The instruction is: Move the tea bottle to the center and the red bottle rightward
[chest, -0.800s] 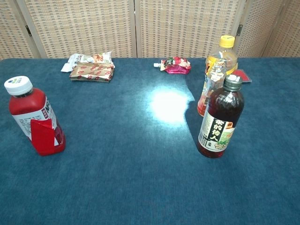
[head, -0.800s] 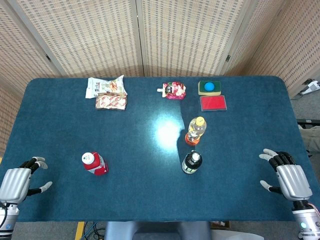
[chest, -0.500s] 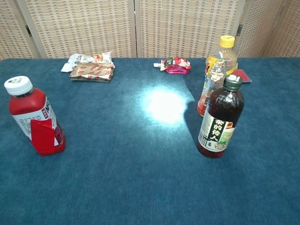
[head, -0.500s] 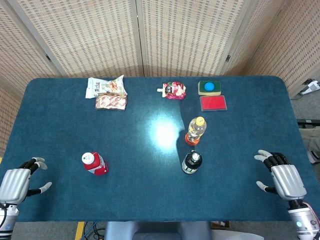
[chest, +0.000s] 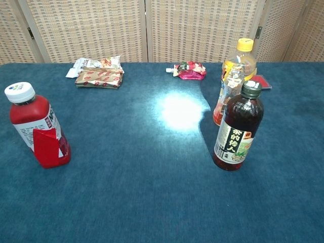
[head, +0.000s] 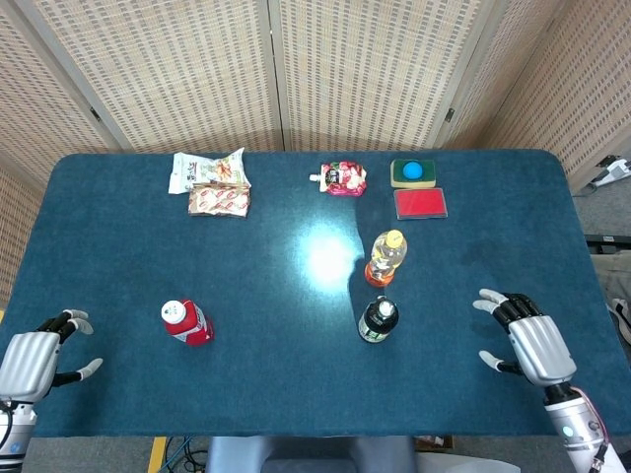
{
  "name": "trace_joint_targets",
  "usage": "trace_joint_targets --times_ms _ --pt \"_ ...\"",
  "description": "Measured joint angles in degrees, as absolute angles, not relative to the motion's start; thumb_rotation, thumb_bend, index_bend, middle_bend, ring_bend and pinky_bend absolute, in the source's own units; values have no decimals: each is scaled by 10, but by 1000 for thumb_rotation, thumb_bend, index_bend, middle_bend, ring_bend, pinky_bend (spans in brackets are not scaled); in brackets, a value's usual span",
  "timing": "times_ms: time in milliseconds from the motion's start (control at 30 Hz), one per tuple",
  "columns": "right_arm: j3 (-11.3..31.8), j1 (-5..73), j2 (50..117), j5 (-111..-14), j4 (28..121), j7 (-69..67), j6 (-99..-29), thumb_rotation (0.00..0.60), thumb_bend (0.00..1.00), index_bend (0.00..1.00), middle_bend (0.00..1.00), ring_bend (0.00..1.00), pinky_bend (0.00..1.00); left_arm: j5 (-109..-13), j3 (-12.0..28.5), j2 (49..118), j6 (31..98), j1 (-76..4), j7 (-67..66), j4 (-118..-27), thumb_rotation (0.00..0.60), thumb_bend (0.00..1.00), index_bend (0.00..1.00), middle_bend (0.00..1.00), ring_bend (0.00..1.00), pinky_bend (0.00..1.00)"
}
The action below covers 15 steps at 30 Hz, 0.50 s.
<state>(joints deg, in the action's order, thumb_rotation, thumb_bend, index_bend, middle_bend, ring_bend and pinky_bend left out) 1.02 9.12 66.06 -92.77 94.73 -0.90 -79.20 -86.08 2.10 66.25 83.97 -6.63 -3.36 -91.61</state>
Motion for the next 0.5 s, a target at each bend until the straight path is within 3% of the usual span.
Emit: trace_joint_targets --times_ms 500 --pt "30 153 712 -922 947 -24 -735 600 66 272 208 174 207 -850 24 658 839 -64 -23 -913 600 91 463 335 408 677"
